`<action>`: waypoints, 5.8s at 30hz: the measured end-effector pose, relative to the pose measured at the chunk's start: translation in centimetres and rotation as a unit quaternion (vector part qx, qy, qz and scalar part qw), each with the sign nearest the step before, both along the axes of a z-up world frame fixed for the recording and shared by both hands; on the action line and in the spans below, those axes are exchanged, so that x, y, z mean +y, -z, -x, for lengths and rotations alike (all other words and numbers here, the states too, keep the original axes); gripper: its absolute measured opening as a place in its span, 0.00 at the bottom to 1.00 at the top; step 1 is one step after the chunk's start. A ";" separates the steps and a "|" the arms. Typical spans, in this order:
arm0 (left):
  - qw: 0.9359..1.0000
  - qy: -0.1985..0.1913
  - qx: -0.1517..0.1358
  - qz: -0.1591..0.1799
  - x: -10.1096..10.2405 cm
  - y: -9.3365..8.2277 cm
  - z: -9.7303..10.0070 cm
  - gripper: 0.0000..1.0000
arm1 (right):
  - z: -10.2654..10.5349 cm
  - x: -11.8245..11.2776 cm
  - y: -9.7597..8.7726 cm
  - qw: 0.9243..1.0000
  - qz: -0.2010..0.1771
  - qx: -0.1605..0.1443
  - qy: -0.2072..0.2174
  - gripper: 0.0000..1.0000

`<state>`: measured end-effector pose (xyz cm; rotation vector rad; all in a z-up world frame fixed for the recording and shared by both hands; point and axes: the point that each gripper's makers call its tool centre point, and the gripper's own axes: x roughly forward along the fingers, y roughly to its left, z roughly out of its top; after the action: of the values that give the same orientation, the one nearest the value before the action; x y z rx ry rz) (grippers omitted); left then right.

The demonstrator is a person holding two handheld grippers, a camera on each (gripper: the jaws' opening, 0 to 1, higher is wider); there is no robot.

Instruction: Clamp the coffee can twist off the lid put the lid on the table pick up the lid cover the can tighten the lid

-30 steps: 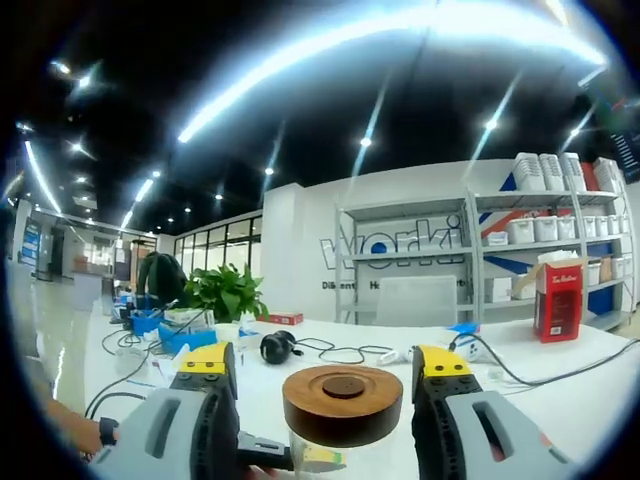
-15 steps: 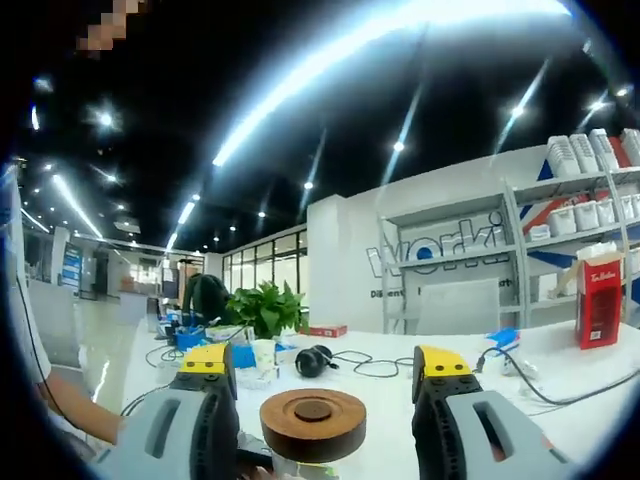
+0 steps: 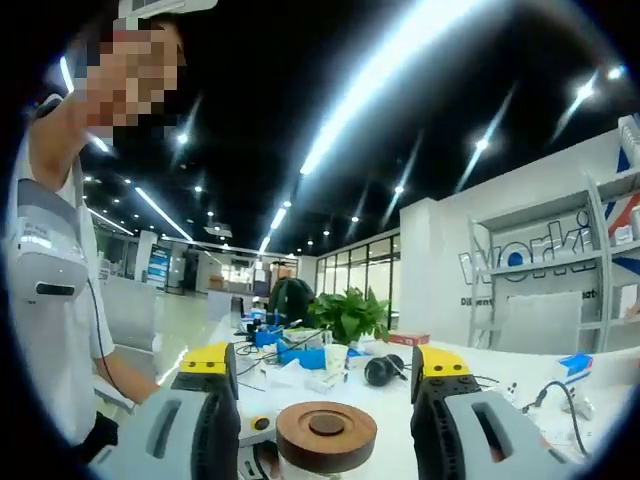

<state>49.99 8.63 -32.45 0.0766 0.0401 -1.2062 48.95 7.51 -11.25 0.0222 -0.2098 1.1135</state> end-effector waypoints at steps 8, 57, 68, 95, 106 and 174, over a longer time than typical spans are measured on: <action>1.000 0.003 0.000 0.000 0.0 0.0 0.0 0.42 | 0.1 1.6 1.5 0.993 0.016 0.025 -0.115 0.64; 1.000 0.004 0.002 -0.001 0.0 0.1 0.1 0.42 | -1.2 4.1 7.5 0.983 0.081 0.089 -0.141 0.53; 1.000 0.003 0.003 -0.001 0.0 0.1 0.1 0.42 | -1.3 4.0 7.6 0.985 0.081 0.091 -0.124 0.53; 1.000 0.004 0.003 -0.002 -0.1 0.0 0.2 0.42 | -1.5 3.7 7.4 0.992 0.079 0.094 -0.042 0.53; 1.000 0.003 0.004 -0.002 0.0 0.1 0.1 0.42 | -1.8 3.4 7.5 0.992 0.079 0.099 -0.020 0.53; 1.000 0.000 0.003 -0.005 0.0 0.1 0.1 0.42 | -2.1 2.5 7.5 0.977 0.045 0.101 0.181 0.53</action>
<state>49.87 8.62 -32.54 0.0815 0.0501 -1.2069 51.08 10.04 -18.76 0.0157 0.0214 0.7500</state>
